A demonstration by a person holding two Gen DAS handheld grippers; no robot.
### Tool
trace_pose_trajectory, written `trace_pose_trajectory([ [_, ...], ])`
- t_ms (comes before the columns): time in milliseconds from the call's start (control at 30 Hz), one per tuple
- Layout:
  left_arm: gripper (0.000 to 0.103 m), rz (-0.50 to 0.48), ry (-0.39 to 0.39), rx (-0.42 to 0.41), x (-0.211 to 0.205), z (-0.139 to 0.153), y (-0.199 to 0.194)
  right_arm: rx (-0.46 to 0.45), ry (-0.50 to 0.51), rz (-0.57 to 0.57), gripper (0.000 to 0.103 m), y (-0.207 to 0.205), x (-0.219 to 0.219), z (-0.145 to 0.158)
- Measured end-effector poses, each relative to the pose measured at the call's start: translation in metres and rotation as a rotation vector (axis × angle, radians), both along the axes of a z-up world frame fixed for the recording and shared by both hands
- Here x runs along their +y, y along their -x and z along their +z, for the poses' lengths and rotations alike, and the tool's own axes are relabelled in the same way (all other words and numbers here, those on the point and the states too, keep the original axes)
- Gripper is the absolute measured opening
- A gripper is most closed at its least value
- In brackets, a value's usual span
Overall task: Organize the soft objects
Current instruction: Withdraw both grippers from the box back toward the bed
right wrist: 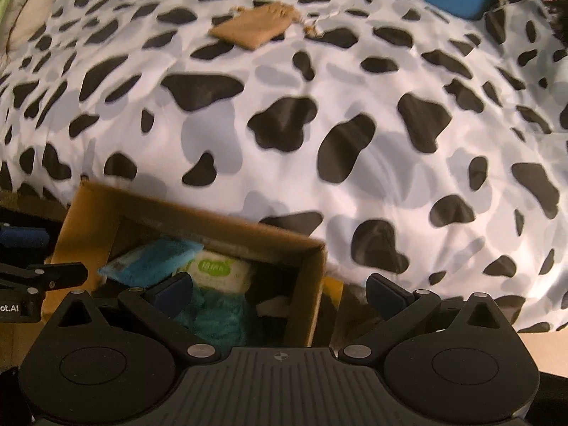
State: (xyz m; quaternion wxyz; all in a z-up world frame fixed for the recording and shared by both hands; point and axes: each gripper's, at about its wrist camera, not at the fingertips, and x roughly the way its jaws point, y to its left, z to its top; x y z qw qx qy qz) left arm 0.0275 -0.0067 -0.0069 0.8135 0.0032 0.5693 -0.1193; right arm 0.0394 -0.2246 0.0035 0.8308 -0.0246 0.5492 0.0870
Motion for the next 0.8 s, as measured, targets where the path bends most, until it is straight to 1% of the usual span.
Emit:
trace_pose_trajectory([
  [133, 0.072, 0.013, 0.012, -0.053, -0.001, 0.007, -0.001, -0.068, -0.003, -0.019, 0.103, 0.000, -0.004, 0.011],
  [333, 0.072, 0.024, 0.031, -0.123, -0.001, 0.018, -0.001, -0.183, 0.030, -0.016, 0.103, 0.003, -0.006, 0.027],
  [500, 0.072, 0.022, 0.036, -0.150, -0.002, 0.022, -0.001, -0.191, -0.043, -0.005, 0.103, 0.004, -0.009, 0.031],
  [667, 0.072, -0.016, 0.039, -0.184, -0.006, 0.028, -0.002, -0.210, -0.046, 0.006, 0.103, 0.003, -0.007, 0.034],
  [800, 0.072, -0.040, 0.066, -0.198, -0.009, 0.031, -0.001, -0.210, -0.049, 0.010, 0.103, 0.001, -0.005, 0.035],
])
